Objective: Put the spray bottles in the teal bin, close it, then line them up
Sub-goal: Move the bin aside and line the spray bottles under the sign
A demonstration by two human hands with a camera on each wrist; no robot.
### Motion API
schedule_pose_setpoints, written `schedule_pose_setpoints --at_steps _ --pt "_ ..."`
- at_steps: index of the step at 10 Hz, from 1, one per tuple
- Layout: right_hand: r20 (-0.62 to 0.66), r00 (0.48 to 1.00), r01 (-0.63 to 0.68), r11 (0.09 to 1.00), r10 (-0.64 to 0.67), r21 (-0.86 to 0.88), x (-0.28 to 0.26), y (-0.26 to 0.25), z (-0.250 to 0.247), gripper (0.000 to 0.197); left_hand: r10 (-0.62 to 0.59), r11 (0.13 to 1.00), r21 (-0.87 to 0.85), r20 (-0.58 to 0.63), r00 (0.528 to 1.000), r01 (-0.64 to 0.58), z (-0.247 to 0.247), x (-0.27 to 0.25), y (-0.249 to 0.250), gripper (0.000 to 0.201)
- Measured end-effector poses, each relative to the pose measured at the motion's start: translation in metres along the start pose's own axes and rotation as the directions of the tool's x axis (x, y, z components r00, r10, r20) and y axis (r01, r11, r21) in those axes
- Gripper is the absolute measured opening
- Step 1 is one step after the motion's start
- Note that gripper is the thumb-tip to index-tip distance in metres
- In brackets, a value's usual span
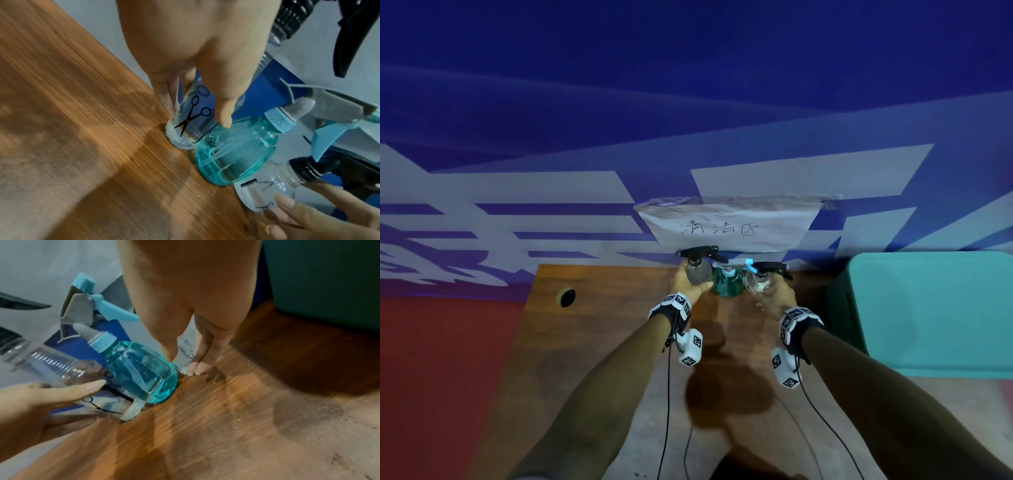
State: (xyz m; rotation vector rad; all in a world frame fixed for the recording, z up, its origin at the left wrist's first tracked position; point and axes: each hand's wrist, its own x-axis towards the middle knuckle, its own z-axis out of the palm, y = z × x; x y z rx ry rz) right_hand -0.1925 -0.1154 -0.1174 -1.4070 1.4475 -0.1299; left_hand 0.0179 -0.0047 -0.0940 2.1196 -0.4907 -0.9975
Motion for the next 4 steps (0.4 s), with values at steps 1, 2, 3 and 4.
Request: schedule_pose_setpoints --at_steps 1,2,3,4 --pt "-0.007 1.000 -0.011 0.998 0.011 -0.056 0.022 0.020 0.007 0.060 -0.013 1.000 0.026 -0.009 1.000 0.014 0.001 -0.002 0.003 0.072" --pt "0.001 1.000 0.015 0.992 -0.015 -0.129 0.028 0.022 0.010 0.061 -0.053 0.996 0.070 0.025 0.998 0.051 -0.003 -0.002 0.006 0.081" --pt "0.023 0.999 0.050 0.975 -0.046 -0.215 -0.016 -0.015 -0.005 0.057 -0.108 0.985 0.144 0.062 0.992 0.098 -0.009 -0.013 0.018 0.095" --pt "0.018 0.997 0.079 0.939 -0.077 -0.335 -0.040 -0.040 -0.025 0.037 -0.140 0.971 0.205 0.083 0.987 0.120 -0.014 -0.028 0.027 0.061"
